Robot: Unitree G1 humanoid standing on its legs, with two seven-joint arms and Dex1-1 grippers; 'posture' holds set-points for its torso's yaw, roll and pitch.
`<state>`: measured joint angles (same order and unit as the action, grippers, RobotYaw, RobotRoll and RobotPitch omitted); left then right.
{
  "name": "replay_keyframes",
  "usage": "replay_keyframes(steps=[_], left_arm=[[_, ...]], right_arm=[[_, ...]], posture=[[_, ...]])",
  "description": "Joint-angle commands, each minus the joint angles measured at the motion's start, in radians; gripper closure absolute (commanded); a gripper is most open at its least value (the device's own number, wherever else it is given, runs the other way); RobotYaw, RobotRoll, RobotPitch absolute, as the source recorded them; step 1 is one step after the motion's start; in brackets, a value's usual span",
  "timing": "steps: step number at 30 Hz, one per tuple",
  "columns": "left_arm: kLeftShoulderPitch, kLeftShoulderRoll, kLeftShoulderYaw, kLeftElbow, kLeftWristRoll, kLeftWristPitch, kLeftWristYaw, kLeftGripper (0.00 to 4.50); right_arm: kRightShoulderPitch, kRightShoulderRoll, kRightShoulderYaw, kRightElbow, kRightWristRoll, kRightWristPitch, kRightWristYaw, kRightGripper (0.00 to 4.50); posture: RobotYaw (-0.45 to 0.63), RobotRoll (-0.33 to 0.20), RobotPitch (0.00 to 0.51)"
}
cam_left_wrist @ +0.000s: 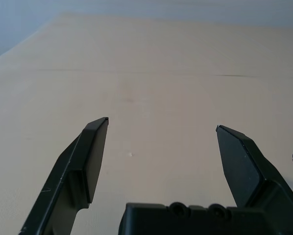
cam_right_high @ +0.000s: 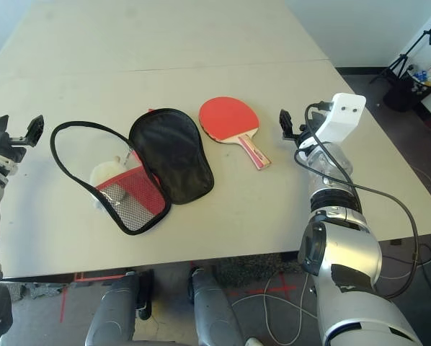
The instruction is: Store the ping-pong paddle in its case and zip it.
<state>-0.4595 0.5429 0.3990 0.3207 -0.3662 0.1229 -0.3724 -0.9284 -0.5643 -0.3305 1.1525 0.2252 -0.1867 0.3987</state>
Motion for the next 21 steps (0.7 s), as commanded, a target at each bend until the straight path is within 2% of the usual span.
replay_keyframes(steps=[1, 6, 9, 14, 17, 21], left_arm=[[0.015, 0.014, 0.018, -0.005, -0.007, 0.020, -0.001, 0.00], [0.002, 0.007, 0.039, 0.009, 0.000, 0.011, 0.038, 0.00], [-0.024, 0.035, 0.063, 0.032, -0.006, 0.001, 0.040, 0.00], [-0.131, 0.124, 0.066, 0.028, -0.031, 0.043, -0.012, 0.00], [-0.167, 0.147, 0.045, -0.006, -0.046, 0.067, -0.047, 0.00], [-0.190, 0.147, -0.027, -0.157, -0.108, 0.208, -0.126, 0.00]], right_arm=[[0.026, -0.005, -0.012, 0.010, 0.003, -0.005, 0.002, 0.04], [0.036, -0.010, -0.014, 0.004, 0.004, -0.003, 0.003, 0.04], [0.039, -0.010, -0.011, -0.002, 0.002, 0.000, 0.000, 0.04], [0.049, -0.013, -0.007, -0.017, 0.001, 0.009, 0.009, 0.04], [0.058, -0.012, -0.006, -0.018, -0.001, 0.013, 0.008, 0.04], [0.057, -0.013, 0.003, -0.019, -0.009, 0.024, 0.006, 0.04]], posture=[[-0.03, 0.000, 0.223], [-0.04, 0.000, 0.228], [-0.05, 0.000, 0.235], [-0.04, 0.000, 0.239], [-0.04, 0.000, 0.235], [-0.03, 0.000, 0.233]])
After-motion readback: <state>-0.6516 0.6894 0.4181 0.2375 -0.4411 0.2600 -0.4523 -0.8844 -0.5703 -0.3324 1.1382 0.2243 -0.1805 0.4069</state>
